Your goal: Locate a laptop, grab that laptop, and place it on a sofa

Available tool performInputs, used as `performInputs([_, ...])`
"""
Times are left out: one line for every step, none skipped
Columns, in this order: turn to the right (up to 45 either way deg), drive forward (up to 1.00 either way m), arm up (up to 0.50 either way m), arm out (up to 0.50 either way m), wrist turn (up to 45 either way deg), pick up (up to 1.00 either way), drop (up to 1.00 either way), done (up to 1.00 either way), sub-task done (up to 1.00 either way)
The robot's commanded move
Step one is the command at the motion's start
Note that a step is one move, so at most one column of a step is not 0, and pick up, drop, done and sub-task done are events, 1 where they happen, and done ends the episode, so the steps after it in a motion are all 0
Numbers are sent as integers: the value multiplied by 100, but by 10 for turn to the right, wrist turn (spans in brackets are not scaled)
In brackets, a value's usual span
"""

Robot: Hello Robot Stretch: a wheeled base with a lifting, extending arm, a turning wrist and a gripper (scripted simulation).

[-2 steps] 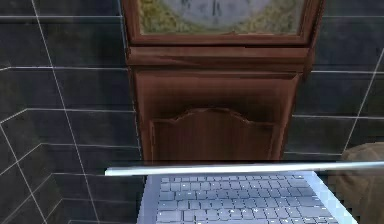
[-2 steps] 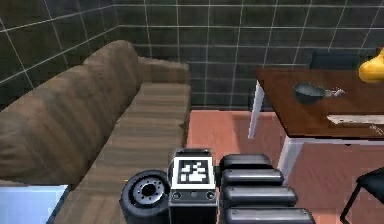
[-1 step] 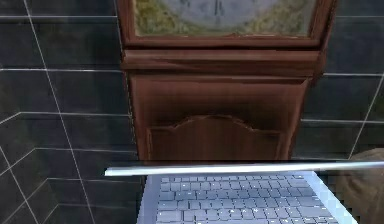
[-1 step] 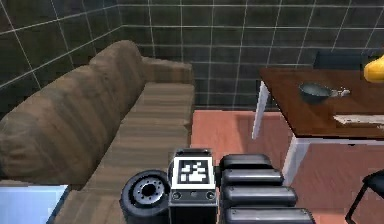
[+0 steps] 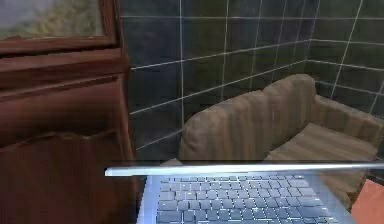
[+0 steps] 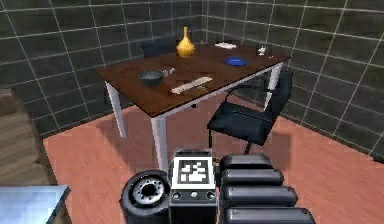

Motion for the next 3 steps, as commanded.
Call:
performInputs([450, 0, 0, 0, 0, 0, 0, 0, 0])
performInputs([450, 0, 0, 0, 0, 0, 0, 0, 0])
performInputs([30, 0, 0, 0, 0, 0, 0, 0, 0])
